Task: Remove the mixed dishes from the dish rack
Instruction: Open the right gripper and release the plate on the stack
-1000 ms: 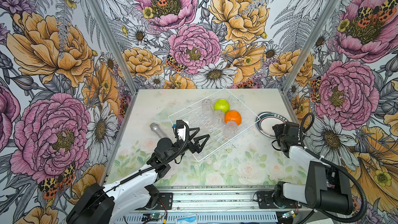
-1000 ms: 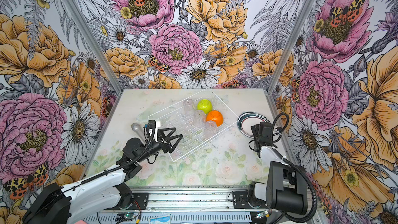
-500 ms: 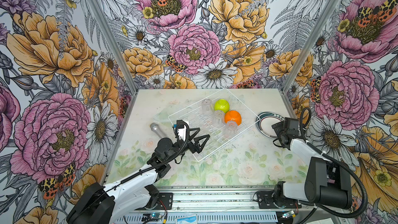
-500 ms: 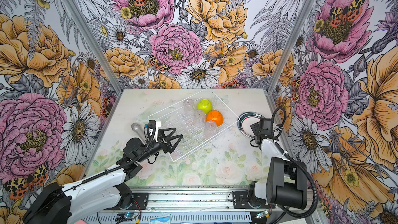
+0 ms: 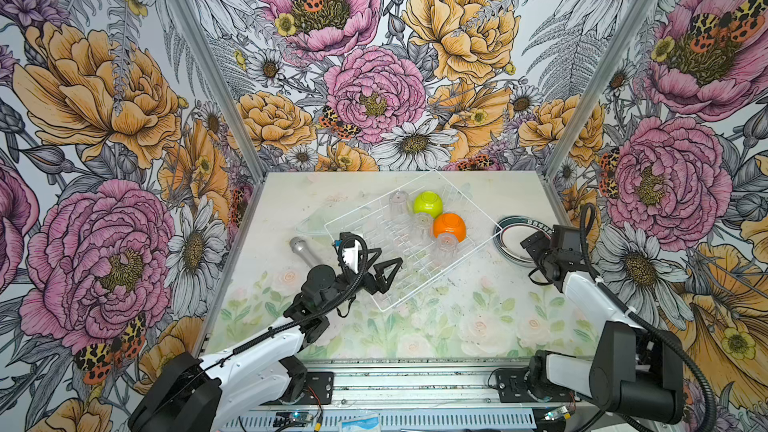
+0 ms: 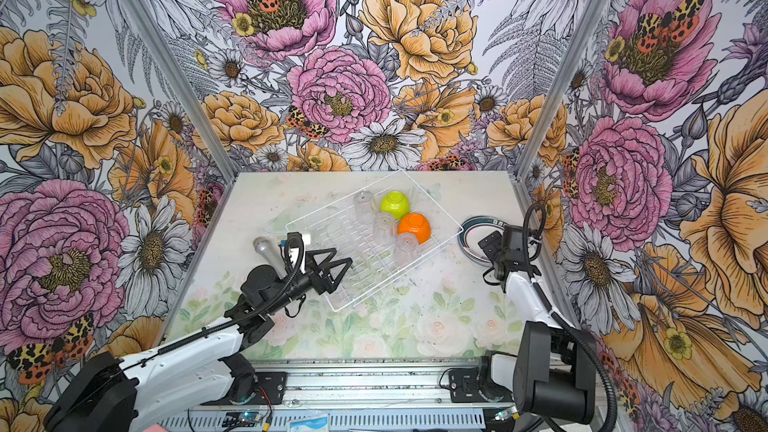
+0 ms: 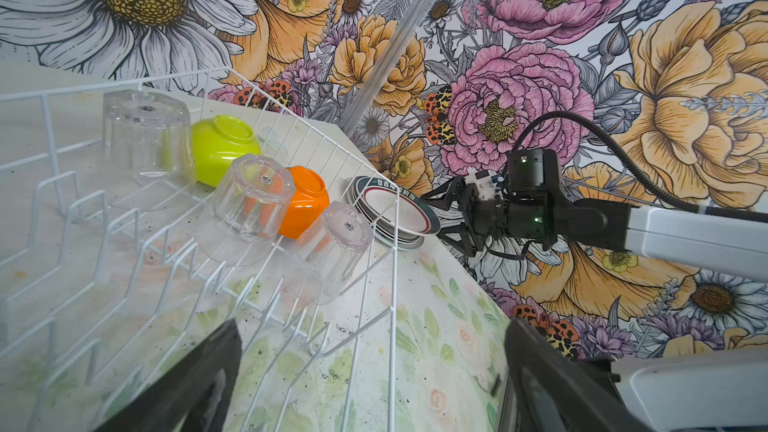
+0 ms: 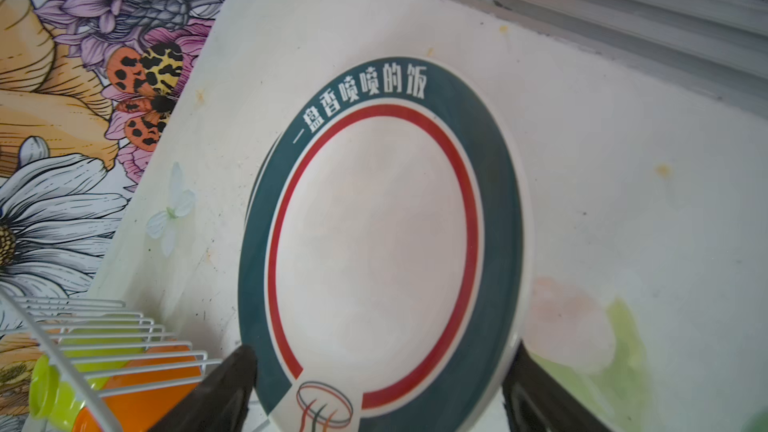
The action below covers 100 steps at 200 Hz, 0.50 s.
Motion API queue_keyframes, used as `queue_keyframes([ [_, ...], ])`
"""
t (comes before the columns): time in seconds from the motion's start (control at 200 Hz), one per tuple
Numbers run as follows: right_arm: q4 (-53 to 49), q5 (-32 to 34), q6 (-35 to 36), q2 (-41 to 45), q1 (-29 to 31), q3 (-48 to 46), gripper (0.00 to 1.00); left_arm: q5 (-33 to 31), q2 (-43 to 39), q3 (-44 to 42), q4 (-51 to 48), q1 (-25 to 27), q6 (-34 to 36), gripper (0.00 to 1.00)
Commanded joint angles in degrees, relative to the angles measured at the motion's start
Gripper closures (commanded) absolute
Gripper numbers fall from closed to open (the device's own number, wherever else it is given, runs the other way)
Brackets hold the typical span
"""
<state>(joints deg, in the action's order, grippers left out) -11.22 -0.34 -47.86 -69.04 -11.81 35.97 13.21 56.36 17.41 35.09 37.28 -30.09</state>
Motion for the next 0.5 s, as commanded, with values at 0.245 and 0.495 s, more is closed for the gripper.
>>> queue_keyframes([
  [0.245, -1.62, -3.95, 7.85, 3.63, 0.89, -2.15, 0.08, -4.41, -0.81, 2.55, -4.37, 0.04, -0.5, 0.01],
  [0.495, -1.61, -8.1, 8.93, 1.02, 1.02, 0.03, 0.09, -6.01, -3.35, 2.36, -8.3, 0.0, -2.28, 0.01],
])
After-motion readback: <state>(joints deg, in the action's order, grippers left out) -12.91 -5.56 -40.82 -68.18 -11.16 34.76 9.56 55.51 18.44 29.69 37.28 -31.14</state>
